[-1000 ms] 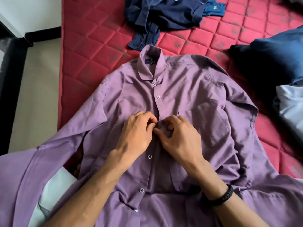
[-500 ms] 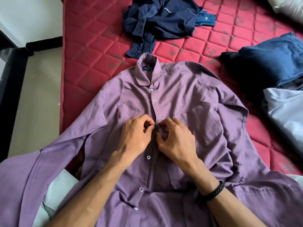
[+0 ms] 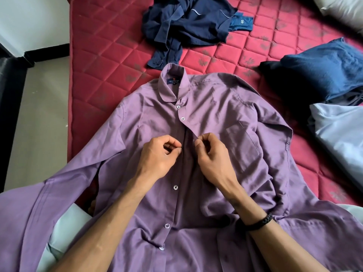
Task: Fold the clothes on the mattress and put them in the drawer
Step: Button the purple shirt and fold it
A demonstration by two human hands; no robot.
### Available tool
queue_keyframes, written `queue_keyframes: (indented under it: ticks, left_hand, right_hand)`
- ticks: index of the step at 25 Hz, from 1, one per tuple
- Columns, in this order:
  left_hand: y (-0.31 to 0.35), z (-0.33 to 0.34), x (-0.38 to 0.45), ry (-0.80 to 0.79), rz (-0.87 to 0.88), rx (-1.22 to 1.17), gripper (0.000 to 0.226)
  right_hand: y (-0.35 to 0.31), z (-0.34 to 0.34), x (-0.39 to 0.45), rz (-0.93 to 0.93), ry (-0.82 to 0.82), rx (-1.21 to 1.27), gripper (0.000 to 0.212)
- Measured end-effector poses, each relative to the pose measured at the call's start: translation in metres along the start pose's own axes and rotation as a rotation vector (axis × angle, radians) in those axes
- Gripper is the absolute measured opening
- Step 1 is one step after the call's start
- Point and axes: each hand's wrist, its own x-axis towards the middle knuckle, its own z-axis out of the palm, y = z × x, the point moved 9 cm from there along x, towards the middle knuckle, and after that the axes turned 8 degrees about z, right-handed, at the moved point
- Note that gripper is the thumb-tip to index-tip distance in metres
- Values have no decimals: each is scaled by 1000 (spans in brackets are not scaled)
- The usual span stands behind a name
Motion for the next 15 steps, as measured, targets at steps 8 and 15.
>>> queue_keyframes:
  ticks: [8,15]
  left_hand:
    - [-2,6,-4,16,-90,-322,12]
    - [15,2,-6,24,33,-124,12]
  right_hand:
    - [9,20,2,122,-204,270,14]
    - [17,22,3,125,-188,230,10]
